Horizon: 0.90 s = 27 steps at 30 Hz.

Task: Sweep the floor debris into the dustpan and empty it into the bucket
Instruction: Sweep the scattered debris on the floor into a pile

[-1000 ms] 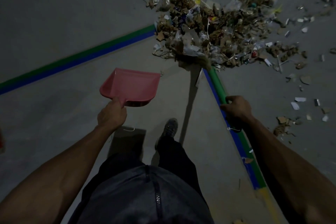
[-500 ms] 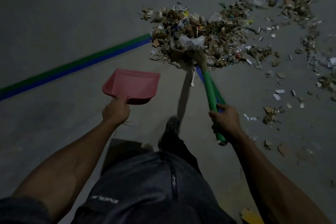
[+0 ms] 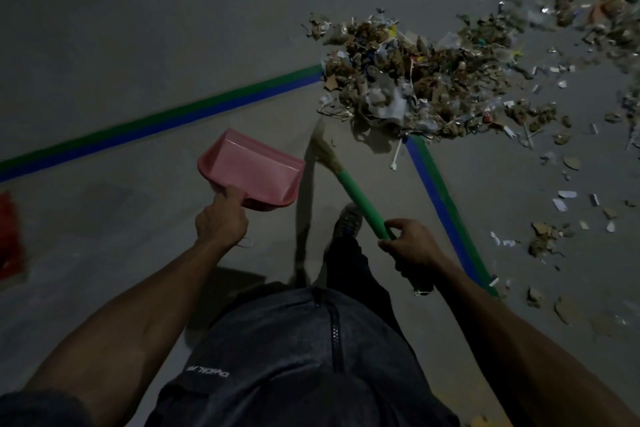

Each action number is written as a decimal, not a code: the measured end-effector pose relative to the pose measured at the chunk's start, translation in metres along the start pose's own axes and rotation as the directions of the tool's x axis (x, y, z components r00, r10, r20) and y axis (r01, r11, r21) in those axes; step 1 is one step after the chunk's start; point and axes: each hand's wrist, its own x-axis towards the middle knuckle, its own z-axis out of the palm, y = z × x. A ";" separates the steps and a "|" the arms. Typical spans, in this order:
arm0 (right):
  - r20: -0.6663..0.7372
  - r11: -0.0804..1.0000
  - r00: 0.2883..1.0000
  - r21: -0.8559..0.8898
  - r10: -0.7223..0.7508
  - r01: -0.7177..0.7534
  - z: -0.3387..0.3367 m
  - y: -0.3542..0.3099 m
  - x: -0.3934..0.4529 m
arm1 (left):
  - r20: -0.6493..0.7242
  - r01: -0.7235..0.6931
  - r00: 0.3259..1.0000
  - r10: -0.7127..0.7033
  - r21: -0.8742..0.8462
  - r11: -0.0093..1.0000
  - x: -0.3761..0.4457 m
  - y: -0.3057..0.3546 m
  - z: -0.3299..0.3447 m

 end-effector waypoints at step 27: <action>0.103 0.972 0.993 0.220 0.066 -0.087 -0.162 -0.067 0.203 | -0.008 0.289 0.957 -0.290 -0.039 0.956 0.132 0.097 -0.046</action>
